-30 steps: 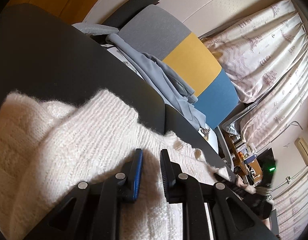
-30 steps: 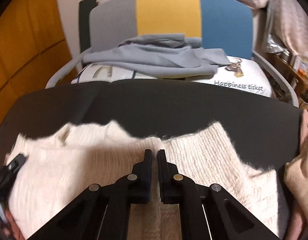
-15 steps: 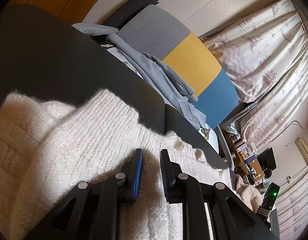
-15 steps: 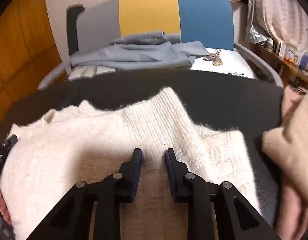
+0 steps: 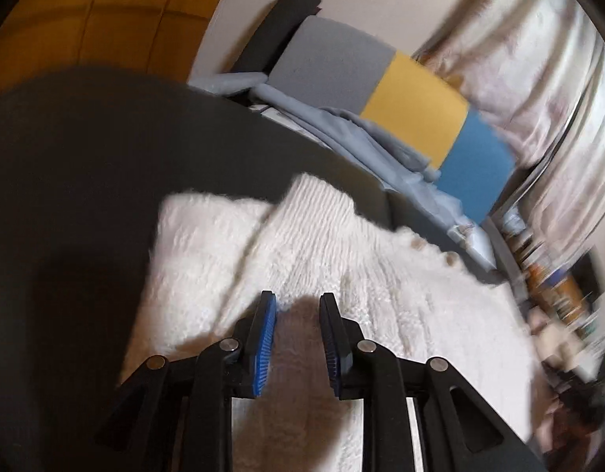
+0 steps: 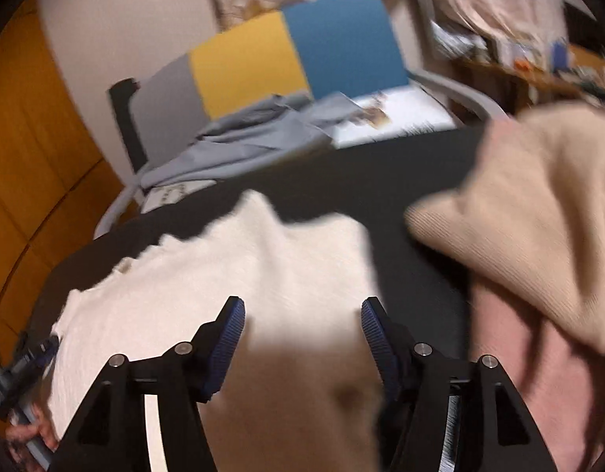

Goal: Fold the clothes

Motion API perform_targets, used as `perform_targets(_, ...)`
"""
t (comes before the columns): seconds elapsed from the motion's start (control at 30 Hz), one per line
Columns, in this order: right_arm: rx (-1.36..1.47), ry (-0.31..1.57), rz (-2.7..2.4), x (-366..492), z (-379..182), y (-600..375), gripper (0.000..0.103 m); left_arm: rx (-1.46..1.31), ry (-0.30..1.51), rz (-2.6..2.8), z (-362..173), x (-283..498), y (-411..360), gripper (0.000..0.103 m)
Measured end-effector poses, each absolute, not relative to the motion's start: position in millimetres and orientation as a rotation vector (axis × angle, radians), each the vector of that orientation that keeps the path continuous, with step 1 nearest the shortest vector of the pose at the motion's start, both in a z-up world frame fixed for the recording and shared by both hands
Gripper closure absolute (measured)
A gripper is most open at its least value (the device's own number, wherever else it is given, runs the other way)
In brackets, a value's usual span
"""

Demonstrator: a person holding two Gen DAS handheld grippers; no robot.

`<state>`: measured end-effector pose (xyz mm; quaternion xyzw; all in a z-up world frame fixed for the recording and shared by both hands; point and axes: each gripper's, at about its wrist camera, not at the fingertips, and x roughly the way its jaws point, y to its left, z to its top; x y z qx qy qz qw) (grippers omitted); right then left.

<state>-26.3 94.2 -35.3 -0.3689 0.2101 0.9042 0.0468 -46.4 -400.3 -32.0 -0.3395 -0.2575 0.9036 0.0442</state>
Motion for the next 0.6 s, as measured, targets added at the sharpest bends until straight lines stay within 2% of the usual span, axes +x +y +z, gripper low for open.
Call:
perform_targets(0.07,-1.152,0.783,2.707,-19.0,-49.1,110.8,0.035,-1.024,-0.837,2.741,-35.5,-44.3,-406.7,0.081)
perform_targets(0.17,-1.133,0.933,2.703,-16.3,-60.2,121.9,0.033,-1.034,-0.79,2.764,-34.0,-43.2,-402.4,0.081)
perform_targets(0.3,-1.136,0.985,2.748,-25.8,-62.6,120.8,0.029,-1.046,-0.731,2.795,-33.0,-40.8,-396.4,0.081)
perform_targets(0.47,-1.204,1.103,2.809,-39.1,-71.4,101.1,0.029,-1.053,-0.704,2.81,-35.0,-38.6,-394.3,0.081)
perform_targets(0.5,-1.204,1.026,2.81,-39.7,-71.4,93.6,0.035,-1.058,-0.69,2.818,-34.7,-38.7,-392.8,0.081)
perform_targets(0.53,-1.213,0.931,2.803,-41.0,-71.3,86.7,0.047,-1.062,-0.676,2.825,-34.3,-38.8,-391.3,0.081)
perform_targets(0.6,-1.217,0.773,2.784,-41.2,-71.0,76.1,0.056,-1.065,-0.659,2.835,-33.5,-38.7,-389.4,0.081)
